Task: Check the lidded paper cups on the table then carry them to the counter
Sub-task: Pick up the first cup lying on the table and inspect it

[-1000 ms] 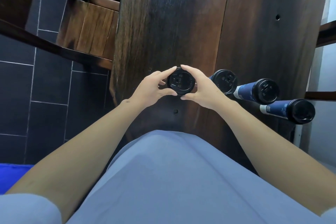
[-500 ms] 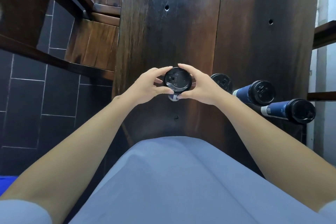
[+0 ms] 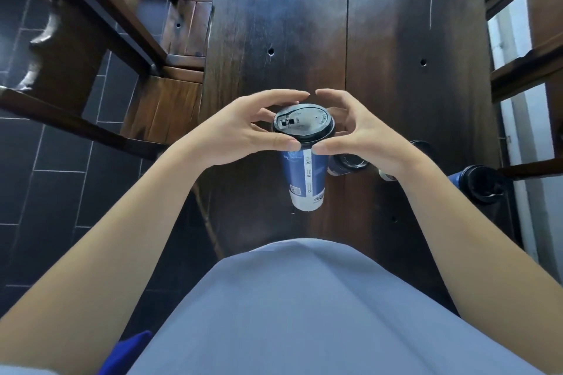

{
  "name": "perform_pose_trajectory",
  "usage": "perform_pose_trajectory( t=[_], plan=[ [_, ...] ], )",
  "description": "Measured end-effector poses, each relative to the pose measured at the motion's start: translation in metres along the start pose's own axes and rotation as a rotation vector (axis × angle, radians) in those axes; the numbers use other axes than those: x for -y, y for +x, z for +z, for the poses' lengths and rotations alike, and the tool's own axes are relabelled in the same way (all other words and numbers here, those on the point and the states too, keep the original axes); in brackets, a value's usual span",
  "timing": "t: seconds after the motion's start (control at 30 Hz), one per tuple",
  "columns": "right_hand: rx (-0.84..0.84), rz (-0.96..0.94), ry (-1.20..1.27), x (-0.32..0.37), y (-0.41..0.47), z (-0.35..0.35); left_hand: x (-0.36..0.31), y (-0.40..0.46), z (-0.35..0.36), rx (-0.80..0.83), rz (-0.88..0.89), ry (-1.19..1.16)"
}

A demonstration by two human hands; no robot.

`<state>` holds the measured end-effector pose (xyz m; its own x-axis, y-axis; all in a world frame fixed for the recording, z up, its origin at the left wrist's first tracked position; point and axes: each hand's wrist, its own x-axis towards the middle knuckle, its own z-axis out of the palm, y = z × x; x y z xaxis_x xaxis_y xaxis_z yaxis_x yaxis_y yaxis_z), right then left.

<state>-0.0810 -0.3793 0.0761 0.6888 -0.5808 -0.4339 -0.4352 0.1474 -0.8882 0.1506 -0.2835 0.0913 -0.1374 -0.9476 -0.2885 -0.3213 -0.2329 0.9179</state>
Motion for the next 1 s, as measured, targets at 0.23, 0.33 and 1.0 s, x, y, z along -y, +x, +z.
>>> perform_pose_trajectory(
  t=[0.23,0.33,1.0],
  plan=[
    [0.039,-0.006,0.05,-0.007,-0.019,0.011,-0.018,-0.019,0.012,0.134,0.062,0.072],
    [0.059,0.016,-0.002,-0.007,-0.021,0.013,-0.019,-0.025,0.016,0.173,0.047,0.141],
    [-0.135,-0.129,-0.047,-0.004,-0.097,-0.027,0.016,-0.07,0.014,-0.208,0.078,-0.437]
  ],
)
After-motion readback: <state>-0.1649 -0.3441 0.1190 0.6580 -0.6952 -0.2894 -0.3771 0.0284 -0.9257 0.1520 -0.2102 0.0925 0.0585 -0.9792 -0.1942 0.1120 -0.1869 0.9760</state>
